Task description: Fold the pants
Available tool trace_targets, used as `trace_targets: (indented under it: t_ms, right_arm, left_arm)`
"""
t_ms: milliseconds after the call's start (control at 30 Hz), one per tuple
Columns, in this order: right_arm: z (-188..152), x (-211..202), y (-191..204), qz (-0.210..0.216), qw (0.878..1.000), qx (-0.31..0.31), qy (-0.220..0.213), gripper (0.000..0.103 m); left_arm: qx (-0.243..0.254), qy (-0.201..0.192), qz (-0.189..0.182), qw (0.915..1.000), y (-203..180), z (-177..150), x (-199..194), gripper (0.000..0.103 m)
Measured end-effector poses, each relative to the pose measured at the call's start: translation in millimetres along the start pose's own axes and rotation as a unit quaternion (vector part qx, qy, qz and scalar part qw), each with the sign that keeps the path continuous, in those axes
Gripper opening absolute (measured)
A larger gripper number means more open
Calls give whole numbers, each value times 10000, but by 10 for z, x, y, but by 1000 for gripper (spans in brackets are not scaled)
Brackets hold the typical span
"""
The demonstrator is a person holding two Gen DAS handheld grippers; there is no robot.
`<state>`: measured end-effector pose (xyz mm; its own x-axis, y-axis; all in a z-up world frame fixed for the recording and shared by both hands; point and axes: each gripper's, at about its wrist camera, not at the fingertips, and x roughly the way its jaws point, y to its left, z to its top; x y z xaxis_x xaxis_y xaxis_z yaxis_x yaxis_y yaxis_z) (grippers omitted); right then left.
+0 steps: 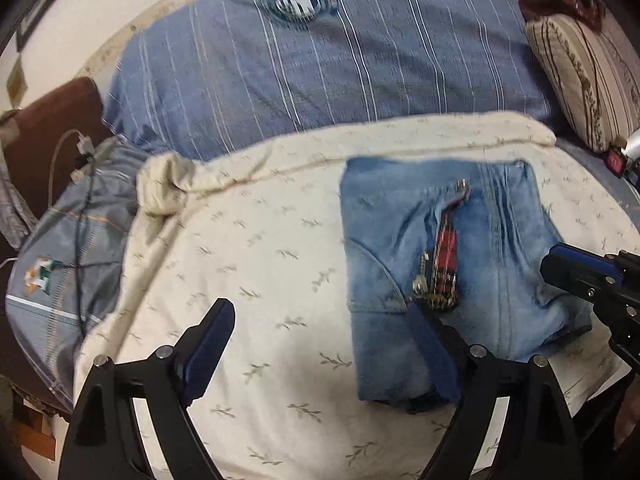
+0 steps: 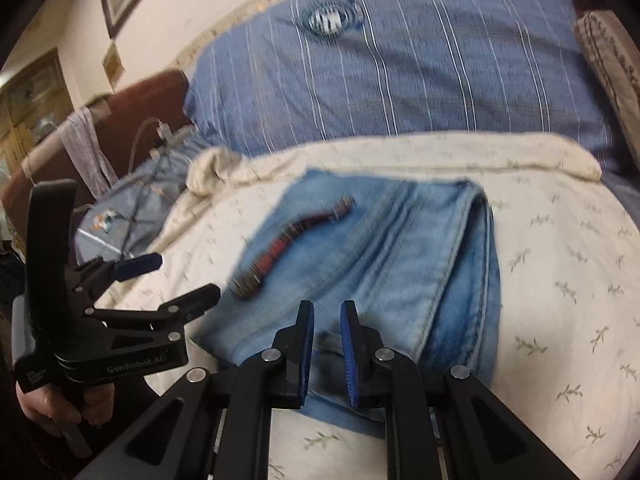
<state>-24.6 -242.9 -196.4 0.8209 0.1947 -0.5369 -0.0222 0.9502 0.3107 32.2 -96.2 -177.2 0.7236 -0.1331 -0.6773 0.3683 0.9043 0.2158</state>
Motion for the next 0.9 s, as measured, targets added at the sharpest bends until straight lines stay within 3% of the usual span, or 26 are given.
trace_targets:
  t_ms: [133,300,333,367,400,433,533,900]
  right_arm:
    - [52,-109,65,83,9992,9,-386,16]
    - [98,-145,69,181,9987,151,-442,20]
    - [99,-146,62,198,9987,172,-435,30]
    - [100,-147,53,207,9986,237,-429,57]
    - [100,-154,38,217,9982,312,-470,71]
    - [90,-176,31,223,9975,379,-554,78]
    - [99,-229,19,118,9964,372,-752,78]
    - [131,-253,-148,87,9938,756,-805,78]
  left_arm:
    - [-55,-306,131,9994,107,83,-218,88]
    - [-186,-581,251,9978,277,168,-432,88]
    - [-218,-616,272,9975,312,185,-468,89]
    - [-246,-647,283,9972,340,196,-505,89]
    - [-269,-679,296,9969,370,211,-529,89]
    - [-295,-724,326,9964,399,227,-567,89]
    - [-368,-898,425,9944,494,265,-690,90]
    - [-529,-1397,521,9874,657,372,-1058,94]
